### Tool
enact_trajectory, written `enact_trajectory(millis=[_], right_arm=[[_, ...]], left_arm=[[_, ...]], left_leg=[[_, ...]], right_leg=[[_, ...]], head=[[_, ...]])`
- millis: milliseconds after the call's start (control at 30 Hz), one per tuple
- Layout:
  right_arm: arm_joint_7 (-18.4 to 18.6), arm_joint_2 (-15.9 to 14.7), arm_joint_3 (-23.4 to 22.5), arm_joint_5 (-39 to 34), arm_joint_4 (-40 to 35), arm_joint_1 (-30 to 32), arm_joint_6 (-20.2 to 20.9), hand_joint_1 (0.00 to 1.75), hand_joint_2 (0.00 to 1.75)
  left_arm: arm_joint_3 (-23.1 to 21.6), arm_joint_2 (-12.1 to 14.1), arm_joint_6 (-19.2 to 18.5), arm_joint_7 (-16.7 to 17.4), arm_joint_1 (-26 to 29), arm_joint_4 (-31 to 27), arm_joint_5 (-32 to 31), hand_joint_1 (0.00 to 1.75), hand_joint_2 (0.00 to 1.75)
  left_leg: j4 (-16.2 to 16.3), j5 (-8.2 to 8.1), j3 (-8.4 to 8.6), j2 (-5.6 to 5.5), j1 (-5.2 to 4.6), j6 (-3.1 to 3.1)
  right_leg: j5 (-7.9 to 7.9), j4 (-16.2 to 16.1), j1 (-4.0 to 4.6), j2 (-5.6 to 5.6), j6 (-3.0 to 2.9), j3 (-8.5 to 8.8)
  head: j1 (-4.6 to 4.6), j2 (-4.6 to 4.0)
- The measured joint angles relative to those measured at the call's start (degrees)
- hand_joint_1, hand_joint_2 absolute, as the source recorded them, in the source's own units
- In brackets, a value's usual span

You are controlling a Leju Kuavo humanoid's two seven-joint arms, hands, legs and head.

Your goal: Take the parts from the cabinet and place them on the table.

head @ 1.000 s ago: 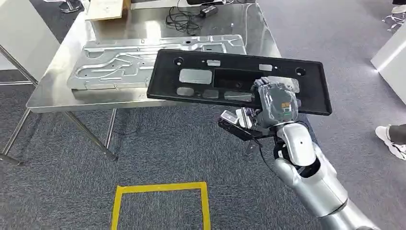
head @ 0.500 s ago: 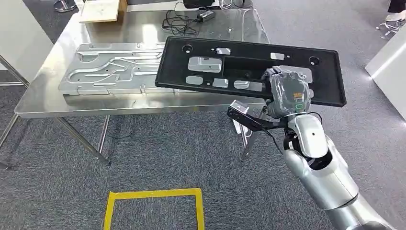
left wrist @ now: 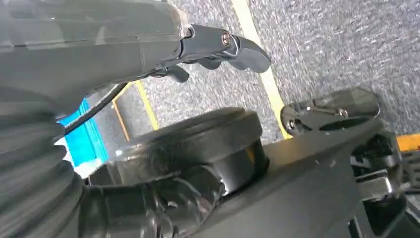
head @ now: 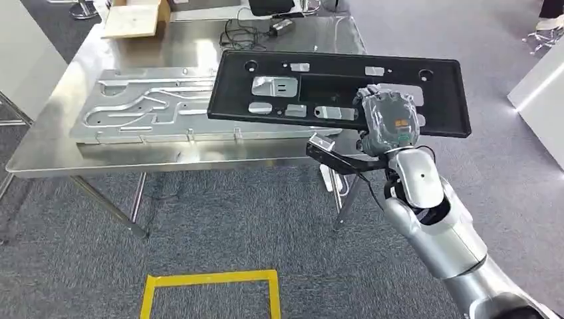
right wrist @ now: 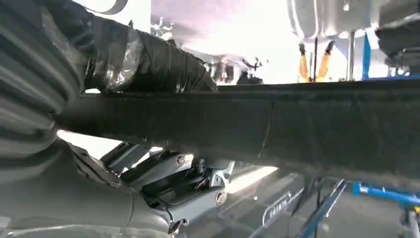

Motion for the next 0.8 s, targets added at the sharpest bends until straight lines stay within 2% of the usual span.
enact_trajectory(millis=[33,67,133,167,200,233,267,300,333,367,400,467,500,533,567,600,633,667,700,733,767,800], right_arm=[[-0.2,0.2,0.2,0.0,0.3,-0.3,0.0,1.75,1.75],[-0.2,0.3,0.3,-0.2,0.6,-0.7,0.0,1.75,1.75],[-0.5,0.9,0.5,-0.5,1.4,-1.3,0.2,1.75,1.75],[-0.7,1.2,0.7,-0.7,1.8,-1.4,0.4,1.75,1.75],[-0.8,1.4,0.9,-0.8,2.2,-1.5,0.8,1.75,1.75],[-0.8,1.6,1.1,-0.9,2.5,-1.6,1.1,1.75,1.75],[-0.8,1.8,1.3,-1.1,2.8,-1.7,1.1,1.75,1.75],[-0.8,1.9,1.5,-1.3,3.0,-1.8,1.1,1.75,1.75],[-0.8,1.9,1.6,-1.3,3.2,-1.9,1.2,1.75,1.75],[-0.8,2.0,1.6,-1.4,3.5,-2.2,1.2,1.75,1.75],[-0.8,1.9,1.6,-1.6,3.7,-2.4,1.3,1.75,1.75],[-0.8,2.1,1.8,-1.6,4.1,-2.5,1.4,1.75,1.75],[-0.8,2.3,1.9,-1.8,4.3,-2.5,1.4,1.75,1.75],[-0.8,2.4,2.1,-1.8,4.4,-2.6,1.5,1.75,1.75],[-0.8,2.6,2.2,-1.8,4.6,-2.7,1.5,1.75,1.75],[-0.8,3.0,2.4,-1.8,4.9,-2.7,1.6,1.75,1.75],[-0.8,3.3,2.7,-1.8,5.3,-2.6,1.6,1.75,1.75],[-0.8,3.5,2.9,-1.8,5.6,-2.4,1.6,1.75,1.75],[-0.7,3.7,3.1,-1.8,6.0,-2.2,1.7,1.75,1.75],[-0.3,4.2,3.4,-1.5,6.4,-2.1,1.6,1.75,1.75],[0.1,4.8,3.7,-1.2,6.9,-2.1,1.6,1.75,1.75],[0.5,5.2,3.8,-0.9,7.5,-2.1,1.5,1.75,1.75]], left_arm=[[0.0,0.0,0.0,0.1,0.1,0.0,0.0,0.00,1.75],[0.0,0.0,0.0,0.0,0.1,0.0,0.0,0.00,1.75],[0.0,0.0,0.0,-0.2,-0.1,0.0,0.0,0.00,1.75],[0.0,0.0,0.0,-0.3,-0.4,0.0,0.0,0.00,1.75],[0.0,0.1,0.0,-0.3,-0.7,0.0,0.0,0.00,1.75],[0.0,0.1,0.0,-0.2,-0.7,0.0,0.0,0.00,1.75],[0.0,0.1,0.0,-0.2,-0.6,0.0,0.0,0.00,1.75],[0.1,0.1,0.0,-0.2,-0.5,0.0,0.5,0.00,1.75],[0.4,0.1,0.0,-0.2,-0.3,0.0,0.8,0.00,1.75],[0.6,0.0,0.0,-0.3,-0.1,0.0,1.2,0.00,1.75],[0.8,-0.1,0.0,-0.3,-0.2,0.0,1.3,0.00,1.75],[1.0,-0.1,0.0,-0.5,0.0,0.0,1.6,0.00,1.75],[1.0,-0.1,0.0,-0.7,-0.1,0.0,1.4,0.00,1.75],[1.0,-0.2,0.0,-0.9,0.0,0.0,1.2,0.00,1.75],[1.0,-0.1,0.0,-1.0,-0.1,0.0,1.2,0.00,1.75],[1.0,-0.1,0.0,-1.0,-0.2,0.0,1.2,0.00,1.75],[1.1,-0.2,0.0,-1.1,-0.2,0.0,1.2,0.00,1.75],[1.2,-0.1,-0.1,-1.1,-0.2,0.0,1.2,0.00,1.75],[1.3,-0.1,-0.1,-1.2,-0.2,0.0,1.2,0.00,1.75],[1.3,-0.1,-0.2,-1.2,-0.2,0.0,1.2,0.00,1.75],[1.3,-0.1,-0.2,-1.3,-0.2,0.0,1.2,0.00,1.75],[1.4,-0.2,-0.2,-1.3,-0.2,0.0,1.2,0.00,1.75]], left_leg=[[1.6,-0.61,-0.34,0.08,0.15,-0.30],[5.1,-2.14,-2.29,0.05,0.20,-0.41],[14.6,-5.41,-8.16,0.07,0.25,-0.65],[17.9,-5.88,-10.54,0.07,0.24,-0.70],[18.7,-4.57,-11.82,0.08,0.24,-0.68],[16.8,-2.03,-11.58,0.14,0.24,-0.59],[12.7,1.53,-10.38,0.47,0.24,-0.42],[7.7,5.33,-8.75,1.62,0.19,-0.10],[4.4,6.87,-7.74,4.00,-0.07,0.18],[3.8,6.39,-7.63,4.78,-0.83,0.23],[2.4,5.28,-6.85,4.33,-0.43,0.76],[2.6,5.40,-7.38,2.78,-0.54,1.06],[2.1,5.59,-7.07,1.88,-0.28,1.49],[1.8,5.70,-6.72,1.21,-0.04,1.68],[1.7,5.67,-6.56,0.61,0.11,1.86],[1.7,5.59,-6.49,0.01,0.15,2.11],[1.7,5.44,-6.32,-0.69,0.13,2.33],[1.7,5.32,-6.17,-1.52,0.10,2.38],[1.8,5.13,-5.96,-2.38,0.05,2.43],[1.9,4.90,-5.66,-3.31,0.04,2.42],[1.9,4.56,-5.19,-4.14,0.01,2.36],[2.0,4.22,-4.59,-4.94,-0.10,2.26]], right_leg=[[-0.25,-0.4,0.01,-0.30,-0.40,0.68],[-0.51,-0.5,0.01,-0.63,-0.80,1.03],[-1.12,-0.5,0.08,-1.18,-1.05,1.57],[-1.47,-0.5,0.13,-1.50,-1.10,1.94],[-1.90,-0.4,0.14,-1.86,-1.07,2.48],[-2.35,-0.4,0.15,-2.17,-1.00,3.10],[-2.90,-0.3,0.15,-2.60,-0.88,3.83],[-3.49,-0.2,0.15,-3.01,-0.68,4.57],[-4.05,-0.1,0.25,-3.43,-0.38,4.83],[-4.32,0.3,0.78,-3.61,0.04,5.17],[-4.36,0.3,0.95,-4.07,0.27,4.88],[-4.44,-0.1,1.09,-5.66,0.58,5.02],[-4.83,-0.1,1.07,-6.42,1.04,5.29],[-5.58,0.7,0.62,-4.55,1.44,5.04],[-6.93,3.3,0.41,-2.06,1.57,3.78],[-8.89,8.0,0.28,-0.64,1.74,1.24],[-10.51,13.0,0.17,-0.09,1.91,-1.59],[-11.14,16.6,0.11,0.02,2.00,-3.99],[-10.45,18.1,0.07,0.06,1.97,-5.60],[-8.33,16.7,0.01,0.15,1.85,-5.75],[-5.06,13.0,0.02,0.41,1.59,-4.66],[-1.55,8.0,0.10,1.14,1.16,-2.92]], head=[[-0.02,-0.02],[-0.04,-0.02],[-0.04,-0.02],[-0.07,-0.02],[-0.04,-0.02],[-0.04,-0.02],[-0.04,-0.02],[-0.04,-0.02],[-0.02,-0.02],[-0.02,-0.02],[-0.04,-0.02],[-0.05,-0.02],[-0.07,-0.02],[0.02,-0.02],[-0.04,-0.02],[0.02,-0.02],[-0.02,-0.02],[0.00,-0.02],[-0.02,-0.02],[0.00,-0.02],[0.00,-0.02],[0.00,-0.02]])
